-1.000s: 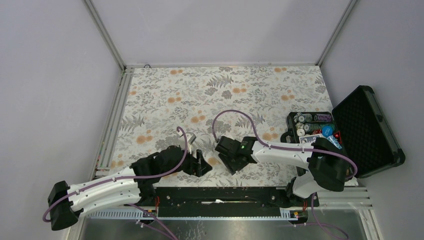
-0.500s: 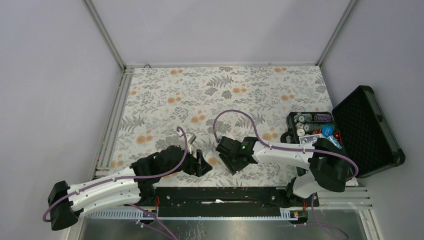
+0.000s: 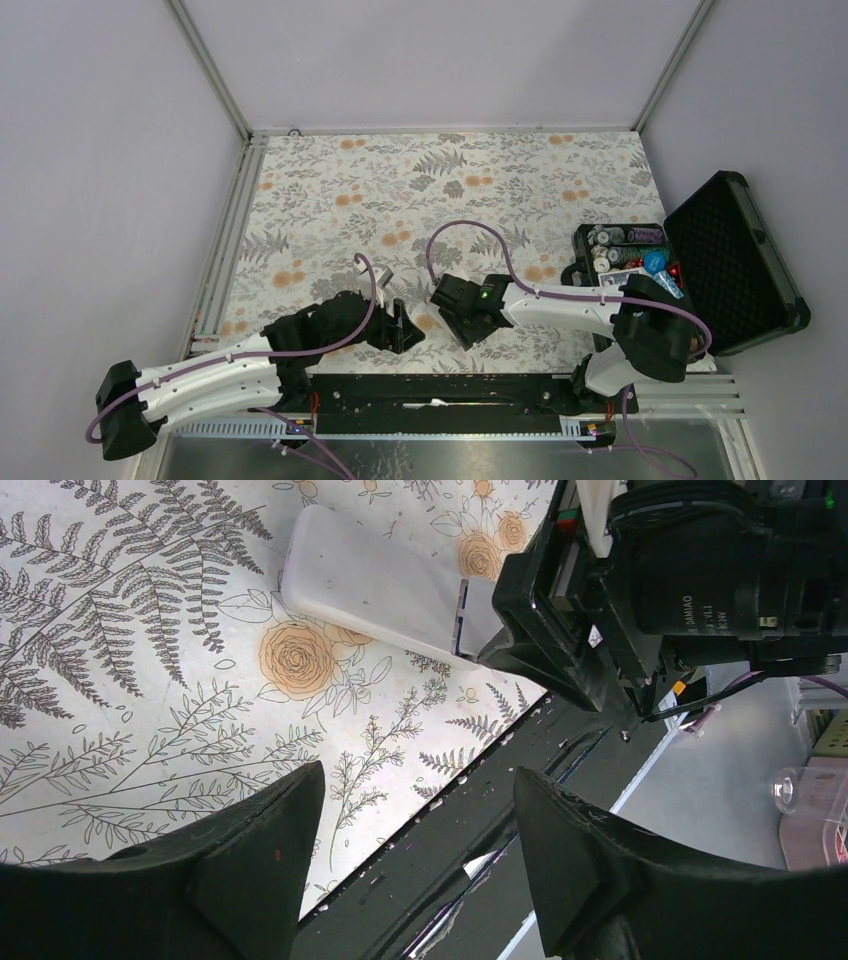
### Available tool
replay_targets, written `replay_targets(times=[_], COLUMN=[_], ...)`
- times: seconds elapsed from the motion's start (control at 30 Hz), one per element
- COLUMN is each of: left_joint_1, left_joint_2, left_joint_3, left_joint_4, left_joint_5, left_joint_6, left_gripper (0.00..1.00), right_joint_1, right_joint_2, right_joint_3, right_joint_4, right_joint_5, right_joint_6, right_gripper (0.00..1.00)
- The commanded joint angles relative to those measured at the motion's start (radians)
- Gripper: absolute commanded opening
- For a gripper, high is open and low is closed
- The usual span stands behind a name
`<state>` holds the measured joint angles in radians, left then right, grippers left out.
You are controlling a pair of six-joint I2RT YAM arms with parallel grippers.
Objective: Load the batteries into the remote control
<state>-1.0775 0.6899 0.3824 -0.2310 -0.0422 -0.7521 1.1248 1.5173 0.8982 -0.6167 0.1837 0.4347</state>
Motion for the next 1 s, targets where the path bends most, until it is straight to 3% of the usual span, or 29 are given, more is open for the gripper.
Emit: replay_targets(times=[0.0,0.97], left_joint_1=[-0.002,-0.002], left_joint_2=[-0.003,-0.011], left_joint_3=[0.01,-0.013], left_joint_4=[0.043,0.062], left_joint_5=[-0.01,-0.004], left_joint_6=[0.008,0.0], left_gripper=[0.73,0.73], right_joint_1=[0.004,0.005], right_joint_2=[0.022,0.034], right_joint_3=[0.03,0.047], right_joint_4=[-0.014,0.016], right_joint_5=[0.042,-0.021], right_joint_6=[0.01,0.007], right_gripper=[0.15,0.14])
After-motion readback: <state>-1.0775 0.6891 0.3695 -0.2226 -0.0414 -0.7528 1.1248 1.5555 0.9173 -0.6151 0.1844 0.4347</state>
